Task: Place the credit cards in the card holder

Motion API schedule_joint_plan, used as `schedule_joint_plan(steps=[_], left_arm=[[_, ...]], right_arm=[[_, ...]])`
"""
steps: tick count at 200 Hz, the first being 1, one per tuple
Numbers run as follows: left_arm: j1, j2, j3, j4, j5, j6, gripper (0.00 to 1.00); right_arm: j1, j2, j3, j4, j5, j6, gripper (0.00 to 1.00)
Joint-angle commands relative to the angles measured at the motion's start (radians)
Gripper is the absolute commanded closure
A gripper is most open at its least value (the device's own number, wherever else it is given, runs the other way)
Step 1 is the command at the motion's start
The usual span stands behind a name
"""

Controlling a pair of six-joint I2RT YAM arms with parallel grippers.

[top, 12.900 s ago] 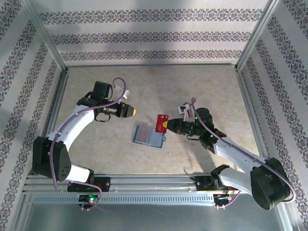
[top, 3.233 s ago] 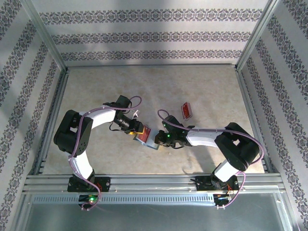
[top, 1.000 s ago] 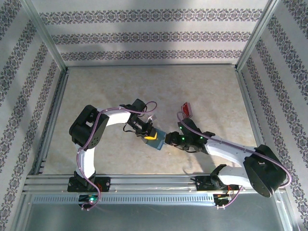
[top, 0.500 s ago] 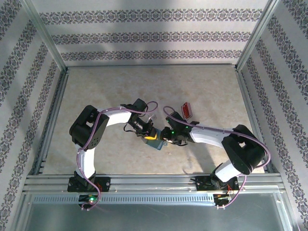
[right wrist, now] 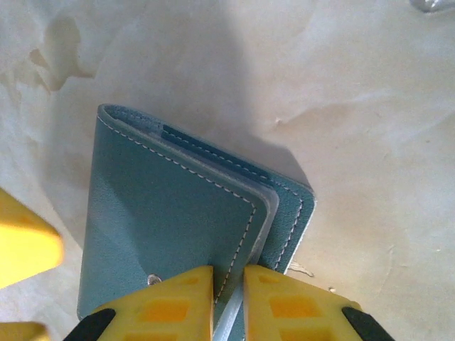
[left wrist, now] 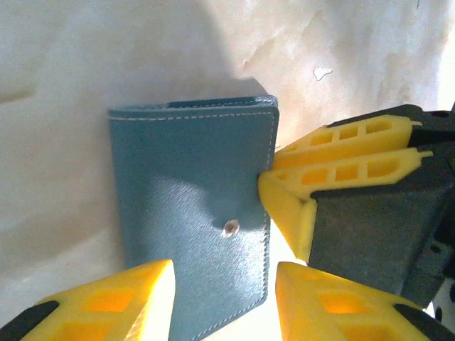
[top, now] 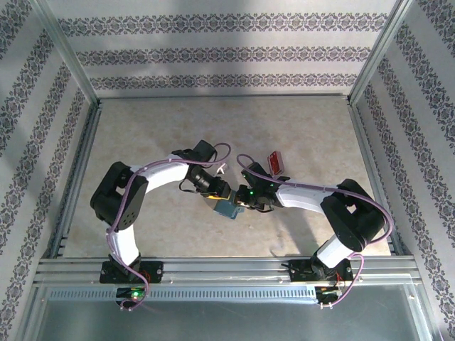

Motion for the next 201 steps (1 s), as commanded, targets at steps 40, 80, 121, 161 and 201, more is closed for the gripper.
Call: schedule_joint_plan(steps=[40,80,121,161,201], left_arm=[[0.033,0.059,-0.092,0.032,0.023,0.008,0.52],[0.034,0.120,-0.073,0.107,0.188,-0.057,0.52],[0.032,0.136,-0.066,0.208,0.370,-0.135,0.53],[0.032,0.143,-0.065,0.229,0.402,-0.158,0.57],[0.033,0.112,-0.044,0.142,0.314,-0.117,0.64]], right_arm=[[-0.016,0.036,-0.066,-0.031,0.008,-0.028,0.84],[-0.033,0.020,-0.107,0.022,-0.015,-0.031,0.86],[-0.035,0.019,-0.129,0.063,-0.035,-0.035,0.87],[-0.045,0.019,-0.148,0.094,-0.047,-0.035,0.87],[-0.047,-0.006,-0.156,0.095,-0.042,-0.035,0.87]])
